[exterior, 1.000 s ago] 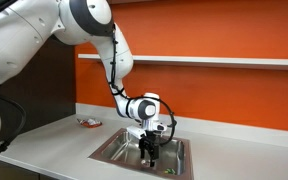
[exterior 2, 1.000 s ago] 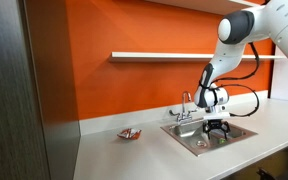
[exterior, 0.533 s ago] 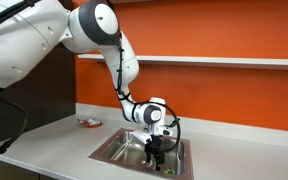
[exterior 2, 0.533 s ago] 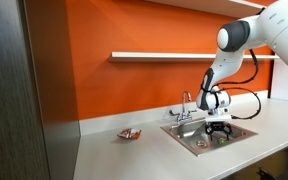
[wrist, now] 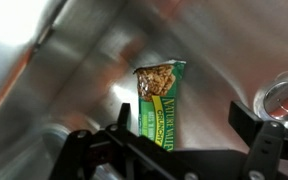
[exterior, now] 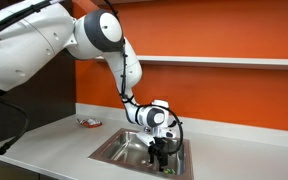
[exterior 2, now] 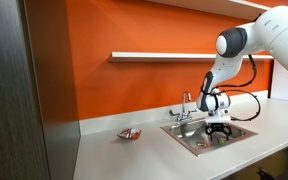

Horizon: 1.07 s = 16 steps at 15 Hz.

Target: Move the chocolate bar from the sink to the left counter

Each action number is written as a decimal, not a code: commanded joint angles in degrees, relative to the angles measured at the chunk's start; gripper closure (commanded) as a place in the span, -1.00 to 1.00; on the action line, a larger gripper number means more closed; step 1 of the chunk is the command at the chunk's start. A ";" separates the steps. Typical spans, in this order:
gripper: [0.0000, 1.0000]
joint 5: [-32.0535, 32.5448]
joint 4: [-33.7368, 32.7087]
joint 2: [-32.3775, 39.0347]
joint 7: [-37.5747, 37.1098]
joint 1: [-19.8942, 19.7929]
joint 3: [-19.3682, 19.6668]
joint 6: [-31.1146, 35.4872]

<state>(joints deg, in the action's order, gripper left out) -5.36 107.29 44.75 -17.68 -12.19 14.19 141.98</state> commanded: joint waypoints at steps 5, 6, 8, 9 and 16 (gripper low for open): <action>-1.00 -1.41 -4.23 2.57 0.77 -1.84 -0.35 -1.58; -1.00 -1.47 -4.58 2.83 0.77 -1.97 -0.37 -1.63; -1.00 -1.59 -5.20 3.32 0.85 -2.25 -0.44 -1.73; -1.00 -1.63 -5.44 3.53 0.84 -2.35 -0.44 -1.74; -1.00 -2.18 -6.17 4.26 0.80 -2.91 -0.37 -1.73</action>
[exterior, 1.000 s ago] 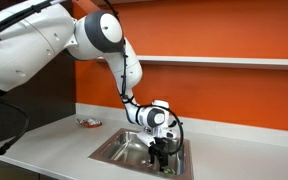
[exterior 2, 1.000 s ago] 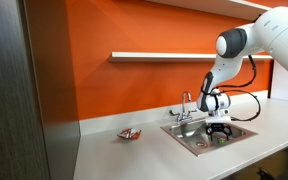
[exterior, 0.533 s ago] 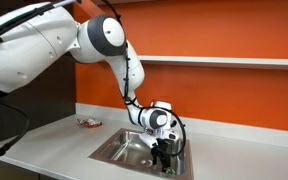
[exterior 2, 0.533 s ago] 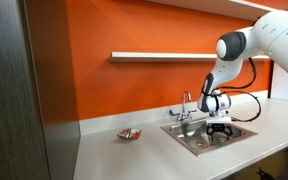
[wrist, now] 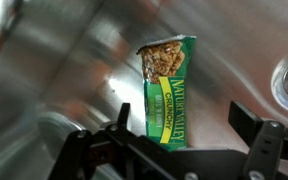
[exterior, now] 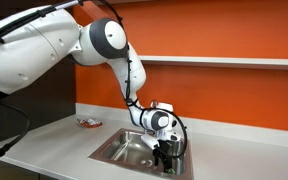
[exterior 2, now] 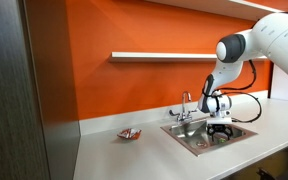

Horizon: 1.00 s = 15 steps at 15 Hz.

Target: Move the chocolate bar from the sink to the left counter

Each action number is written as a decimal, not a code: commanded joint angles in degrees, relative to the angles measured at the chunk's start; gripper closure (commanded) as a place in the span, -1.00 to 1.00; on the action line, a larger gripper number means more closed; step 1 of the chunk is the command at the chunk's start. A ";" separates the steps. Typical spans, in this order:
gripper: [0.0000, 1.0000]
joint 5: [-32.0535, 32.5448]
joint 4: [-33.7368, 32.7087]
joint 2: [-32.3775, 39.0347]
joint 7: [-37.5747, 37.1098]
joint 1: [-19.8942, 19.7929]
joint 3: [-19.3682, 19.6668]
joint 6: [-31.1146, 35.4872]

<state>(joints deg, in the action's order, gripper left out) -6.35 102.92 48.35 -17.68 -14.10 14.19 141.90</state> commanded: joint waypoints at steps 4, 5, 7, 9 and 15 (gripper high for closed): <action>-1.00 -0.73 -0.39 0.29 0.24 -0.10 0.25 -0.23; -1.00 -0.75 -0.39 0.29 0.24 -0.13 0.25 -0.23; -1.00 -0.76 -0.40 0.29 0.24 -0.14 0.25 -0.23; -1.00 -0.86 -0.43 0.36 0.20 -0.21 0.21 -0.25; -1.00 -1.70 -0.55 0.79 -0.67 -0.45 0.12 -0.56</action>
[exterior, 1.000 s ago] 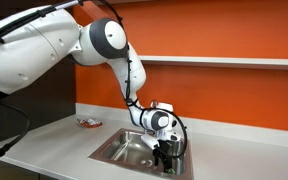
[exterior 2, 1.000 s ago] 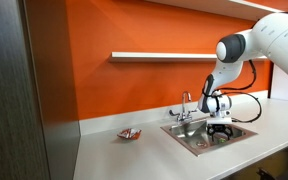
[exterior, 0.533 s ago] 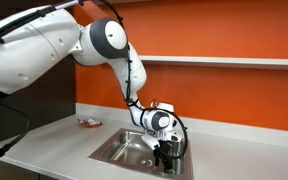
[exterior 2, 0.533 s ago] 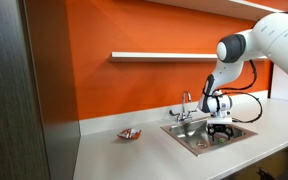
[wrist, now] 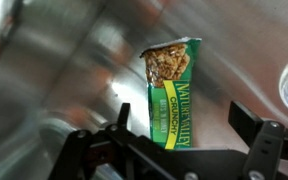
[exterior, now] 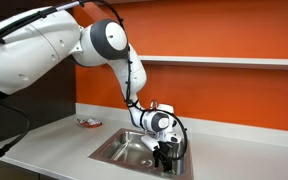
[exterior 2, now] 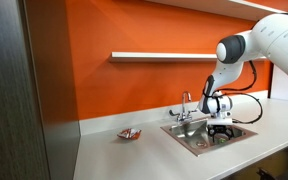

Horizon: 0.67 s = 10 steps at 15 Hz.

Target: Move the chocolate bar from the sink to the left counter

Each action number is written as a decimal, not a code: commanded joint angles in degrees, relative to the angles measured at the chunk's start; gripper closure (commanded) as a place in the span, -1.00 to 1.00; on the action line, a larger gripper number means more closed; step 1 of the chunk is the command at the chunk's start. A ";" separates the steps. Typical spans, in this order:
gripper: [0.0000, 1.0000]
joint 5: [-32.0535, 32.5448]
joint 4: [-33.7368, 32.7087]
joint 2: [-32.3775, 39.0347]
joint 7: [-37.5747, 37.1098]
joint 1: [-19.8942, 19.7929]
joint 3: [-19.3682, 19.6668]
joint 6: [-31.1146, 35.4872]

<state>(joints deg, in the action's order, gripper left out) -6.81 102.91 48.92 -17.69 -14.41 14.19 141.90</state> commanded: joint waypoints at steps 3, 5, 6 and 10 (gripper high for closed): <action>-1.00 -2.53 -0.61 0.35 -1.70 -0.23 0.22 -0.63; -1.00 -3.69 -0.64 0.37 -2.15 -0.52 0.12 -0.77; -1.00 -4.10 -0.75 0.48 -2.32 -0.53 0.22 -0.83; -1.00 -4.56 -1.19 1.01 -2.88 -0.52 0.83 -1.10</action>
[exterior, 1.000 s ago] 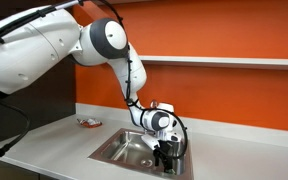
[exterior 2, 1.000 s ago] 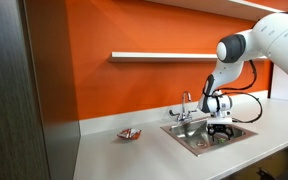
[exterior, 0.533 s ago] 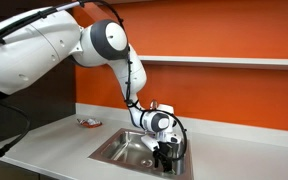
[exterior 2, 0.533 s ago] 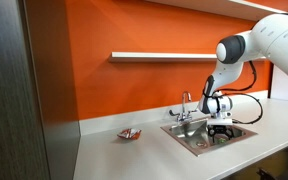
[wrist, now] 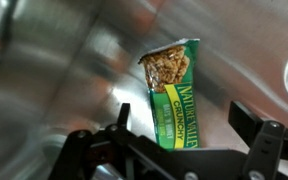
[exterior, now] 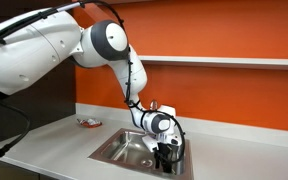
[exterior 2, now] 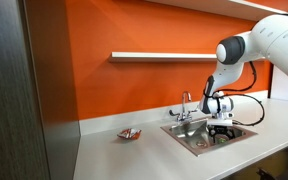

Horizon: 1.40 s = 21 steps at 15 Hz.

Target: Move the chocolate bar from the sink to the left counter

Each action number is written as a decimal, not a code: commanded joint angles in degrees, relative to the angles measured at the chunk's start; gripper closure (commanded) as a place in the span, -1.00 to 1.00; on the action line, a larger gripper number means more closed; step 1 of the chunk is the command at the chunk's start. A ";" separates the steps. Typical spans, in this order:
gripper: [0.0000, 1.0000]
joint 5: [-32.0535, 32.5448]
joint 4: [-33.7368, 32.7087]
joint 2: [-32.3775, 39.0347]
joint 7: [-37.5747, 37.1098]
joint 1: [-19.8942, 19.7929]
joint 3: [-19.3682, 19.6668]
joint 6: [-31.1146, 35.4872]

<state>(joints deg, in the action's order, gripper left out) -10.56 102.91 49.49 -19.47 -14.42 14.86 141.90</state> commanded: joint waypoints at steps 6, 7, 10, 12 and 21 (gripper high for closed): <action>-1.00 -0.96 -1.73 1.07 -1.15 -0.70 0.52 -1.32; -1.00 -0.98 -1.77 1.12 -1.19 -0.71 0.55 -1.33; -1.00 -1.02 -1.83 1.27 -1.20 -0.77 0.56 -1.33; -1.00 -1.05 -1.91 1.43 -1.22 -0.82 0.55 -1.38; 0.20 -1.25 -3.28 2.48 -0.93 -1.19 0.31 -1.39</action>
<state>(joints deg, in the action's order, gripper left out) -11.08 101.68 51.04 -20.02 -14.65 15.65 141.90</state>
